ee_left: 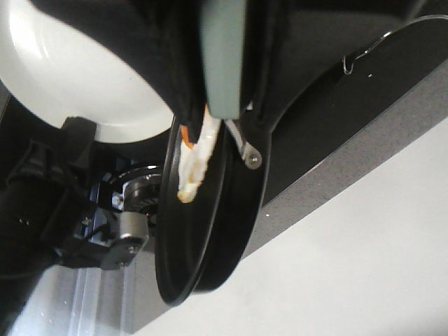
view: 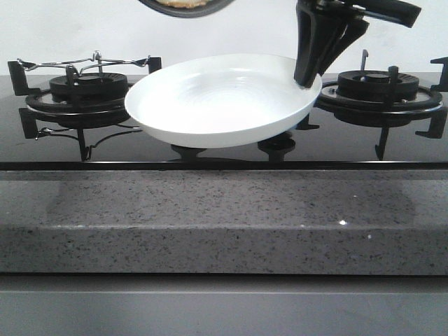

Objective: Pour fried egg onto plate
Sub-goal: 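Tilt the pan with the left gripper over the held plate, sliding the egg off, then lower the empty pan with the left gripper back onto its burner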

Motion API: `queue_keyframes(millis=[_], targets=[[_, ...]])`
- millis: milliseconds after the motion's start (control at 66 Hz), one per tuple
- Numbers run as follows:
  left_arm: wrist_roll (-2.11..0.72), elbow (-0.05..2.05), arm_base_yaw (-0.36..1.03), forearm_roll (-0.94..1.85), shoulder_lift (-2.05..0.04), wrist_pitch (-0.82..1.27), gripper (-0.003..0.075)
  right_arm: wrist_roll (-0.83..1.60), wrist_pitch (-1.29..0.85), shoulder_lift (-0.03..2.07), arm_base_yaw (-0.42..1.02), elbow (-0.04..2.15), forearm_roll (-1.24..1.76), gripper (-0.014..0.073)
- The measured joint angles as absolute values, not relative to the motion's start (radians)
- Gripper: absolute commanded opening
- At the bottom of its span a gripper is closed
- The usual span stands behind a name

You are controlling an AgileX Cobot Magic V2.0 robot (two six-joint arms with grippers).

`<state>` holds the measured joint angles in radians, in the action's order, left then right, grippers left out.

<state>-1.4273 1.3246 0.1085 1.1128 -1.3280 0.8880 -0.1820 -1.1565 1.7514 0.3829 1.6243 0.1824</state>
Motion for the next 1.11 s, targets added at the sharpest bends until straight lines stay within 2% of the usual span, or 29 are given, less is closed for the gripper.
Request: queue_keyframes(millis=[363, 651, 893, 1105], targets=[[-1.532, 1.325, 0.153, 1.036, -1.327, 0.870, -0.0020, -0.184, -1.166, 1.751, 0.383, 1.622, 0.178, -0.0068], [-1.337, 1.325, 0.140, 1.032, -1.327, 0.742, -0.0020, -0.184, -1.166, 1.751, 0.383, 1.622, 0.178, -0.0068], [-1.024, 1.325, -0.042, 1.044, -1.410, 0.768, -0.0020, -0.184, -1.166, 1.751, 0.383, 1.622, 0.178, -0.0068], [-0.782, 1.325, -0.237, 1.179, -1.567, 0.915, -0.0020, -0.184, -1.166, 1.751, 0.383, 1.622, 0.178, -0.0068]])
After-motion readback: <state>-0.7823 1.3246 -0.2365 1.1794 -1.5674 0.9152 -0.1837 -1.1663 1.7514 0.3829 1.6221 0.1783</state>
